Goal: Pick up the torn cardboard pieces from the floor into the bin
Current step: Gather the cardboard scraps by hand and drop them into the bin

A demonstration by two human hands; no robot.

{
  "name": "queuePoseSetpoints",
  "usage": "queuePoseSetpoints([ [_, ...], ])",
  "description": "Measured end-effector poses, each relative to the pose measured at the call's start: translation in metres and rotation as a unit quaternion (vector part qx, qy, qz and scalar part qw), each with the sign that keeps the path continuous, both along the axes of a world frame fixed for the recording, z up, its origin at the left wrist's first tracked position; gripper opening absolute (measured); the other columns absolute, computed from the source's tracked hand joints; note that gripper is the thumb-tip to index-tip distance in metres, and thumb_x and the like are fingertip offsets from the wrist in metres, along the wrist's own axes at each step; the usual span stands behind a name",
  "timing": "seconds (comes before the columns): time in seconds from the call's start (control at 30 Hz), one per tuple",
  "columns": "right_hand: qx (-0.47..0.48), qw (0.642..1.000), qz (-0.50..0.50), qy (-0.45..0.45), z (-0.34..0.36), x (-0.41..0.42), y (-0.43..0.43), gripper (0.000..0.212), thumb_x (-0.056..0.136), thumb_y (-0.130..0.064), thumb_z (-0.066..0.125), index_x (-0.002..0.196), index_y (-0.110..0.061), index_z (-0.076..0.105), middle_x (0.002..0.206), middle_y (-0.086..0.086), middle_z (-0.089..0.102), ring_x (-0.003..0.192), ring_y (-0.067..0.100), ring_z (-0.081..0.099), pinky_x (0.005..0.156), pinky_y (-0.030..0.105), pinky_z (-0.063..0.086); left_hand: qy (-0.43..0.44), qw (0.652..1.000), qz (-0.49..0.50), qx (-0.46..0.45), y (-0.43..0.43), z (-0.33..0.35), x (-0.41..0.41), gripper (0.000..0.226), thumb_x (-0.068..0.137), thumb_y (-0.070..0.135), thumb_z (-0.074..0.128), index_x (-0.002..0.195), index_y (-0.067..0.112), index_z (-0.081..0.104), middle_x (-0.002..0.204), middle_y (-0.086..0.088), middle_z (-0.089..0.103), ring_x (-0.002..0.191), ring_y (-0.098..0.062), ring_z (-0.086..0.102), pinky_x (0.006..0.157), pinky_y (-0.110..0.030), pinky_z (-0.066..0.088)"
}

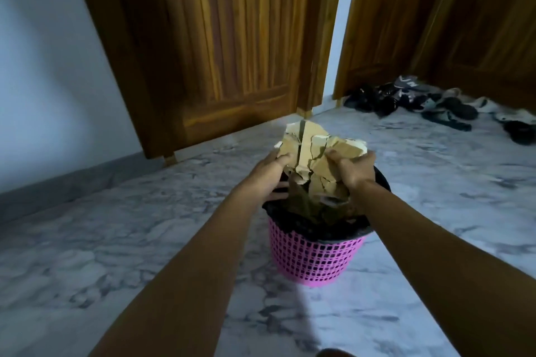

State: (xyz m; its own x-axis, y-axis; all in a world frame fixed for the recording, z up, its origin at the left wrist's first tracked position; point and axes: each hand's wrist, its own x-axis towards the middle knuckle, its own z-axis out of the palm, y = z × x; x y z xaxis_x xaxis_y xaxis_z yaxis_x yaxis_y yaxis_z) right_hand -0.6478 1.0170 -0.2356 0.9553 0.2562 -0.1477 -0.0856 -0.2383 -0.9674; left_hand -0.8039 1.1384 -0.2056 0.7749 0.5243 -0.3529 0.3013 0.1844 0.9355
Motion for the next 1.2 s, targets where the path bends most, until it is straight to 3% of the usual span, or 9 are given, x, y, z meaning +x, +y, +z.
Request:
queuePoseSetpoints([
  [0.07,-0.136,0.991,-0.004,-0.007,-0.007,0.003,-0.002,0.115,0.068,-0.069,0.072,0.155,-0.021,0.013,0.157,0.017,0.027,0.136,0.044,0.038,0.110,0.056,0.037,0.041,0.997,-0.033,0.048,0.003,-0.005,-0.006,0.059,0.096,0.051,0.052,0.150,0.036,0.033,0.149,0.003,0.042,0.123,-0.024,0.054,0.095,-0.042,0.053],
  [0.13,-0.240,0.969,0.012,-0.064,-0.005,-0.013,0.005,0.103,0.085,-0.067,0.057,0.158,-0.020,0.001,0.163,0.017,0.008,0.144,0.045,0.021,0.114,0.060,0.026,0.057,0.994,-0.030,0.083,0.015,-0.010,-0.029,0.057,0.097,0.050,0.052,0.148,0.033,0.036,0.148,0.002,0.044,0.122,-0.025,0.055,0.096,-0.043,0.051],
  [0.27,-0.195,0.947,0.166,-0.195,0.002,-0.088,0.068,0.071,0.096,-0.054,0.049,0.153,-0.016,0.029,0.154,0.013,0.034,0.136,0.036,0.039,0.108,0.048,0.038,0.057,0.993,0.049,0.088,0.052,-0.003,-0.120,0.033,0.095,0.045,0.057,0.124,0.029,0.060,0.133,-0.003,0.059,0.110,-0.025,0.063,0.092,-0.042,0.050],
  [0.37,-0.145,0.893,0.355,-0.236,0.001,-0.196,0.135,0.048,0.097,-0.046,0.055,0.136,-0.017,0.055,0.133,0.006,0.059,0.116,0.024,0.057,0.094,0.034,0.047,0.080,0.979,0.151,0.109,0.076,0.005,-0.228,0.029,0.096,0.045,0.055,0.120,0.029,0.061,0.127,-0.002,0.062,0.105,-0.021,0.064,0.090,-0.041,0.051],
  [0.57,-0.103,0.709,0.637,-0.284,-0.020,-0.479,0.185,0.030,0.089,-0.040,0.067,0.113,-0.023,0.071,0.104,-0.002,0.073,0.095,0.016,0.067,0.084,0.029,0.052,0.177,0.891,0.401,0.122,0.027,-0.008,-0.510,0.042,0.096,0.051,0.052,0.127,0.024,0.060,0.121,-0.003,0.064,0.102,-0.023,0.067,0.090,-0.044,0.054],
  [0.73,-0.071,0.526,0.799,-0.283,-0.045,-0.666,0.138,0.031,0.090,-0.039,0.067,0.116,-0.022,0.069,0.108,-0.001,0.073,0.107,0.021,0.065,0.101,0.038,0.049,0.236,0.796,0.554,0.057,-0.099,-0.039,-0.696,0.020,0.097,0.045,0.051,0.109,0.032,0.061,0.123,-0.005,0.064,0.105,-0.026,0.067,0.090,-0.044,0.054],
  [0.87,-0.076,0.415,0.866,-0.270,-0.063,-0.770,0.088,0.030,0.090,-0.038,0.068,0.116,-0.023,0.069,0.104,0.000,0.071,0.098,0.020,0.067,0.088,0.032,0.054,0.280,0.747,0.602,0.018,-0.188,-0.065,-0.799,0.024,0.096,0.039,0.055,0.112,0.026,0.067,0.122,-0.005,0.064,0.102,-0.027,0.067,0.074,-0.036,0.053],
  [1.03,-0.102,0.316,0.886,-0.324,-0.107,-0.862,0.047,0.028,0.088,-0.035,0.071,0.115,-0.028,0.068,0.104,-0.001,0.070,0.089,0.013,0.065,0.082,0.026,0.049,0.329,0.745,0.580,0.028,-0.238,-0.107,-0.899,0.022,0.094,0.033,0.063,0.110,0.020,0.071,0.115,-0.008,0.069,0.097,-0.023,0.066,0.065,-0.023,0.048],
  [1.2,-0.207,0.205,0.885,-0.363,-0.163,-0.913,0.020,0.043,0.087,-0.031,0.073,0.128,-0.026,0.062,0.124,0.002,0.060,0.099,0.016,0.058,0.090,0.030,0.048,0.385,0.795,0.468,0.018,-0.250,-0.174,-0.953,0.040,0.084,0.042,0.072,0.118,0.022,0.066,0.120,-0.001,0.064,0.108,-0.018,0.060,0.082,-0.026,0.045],
])
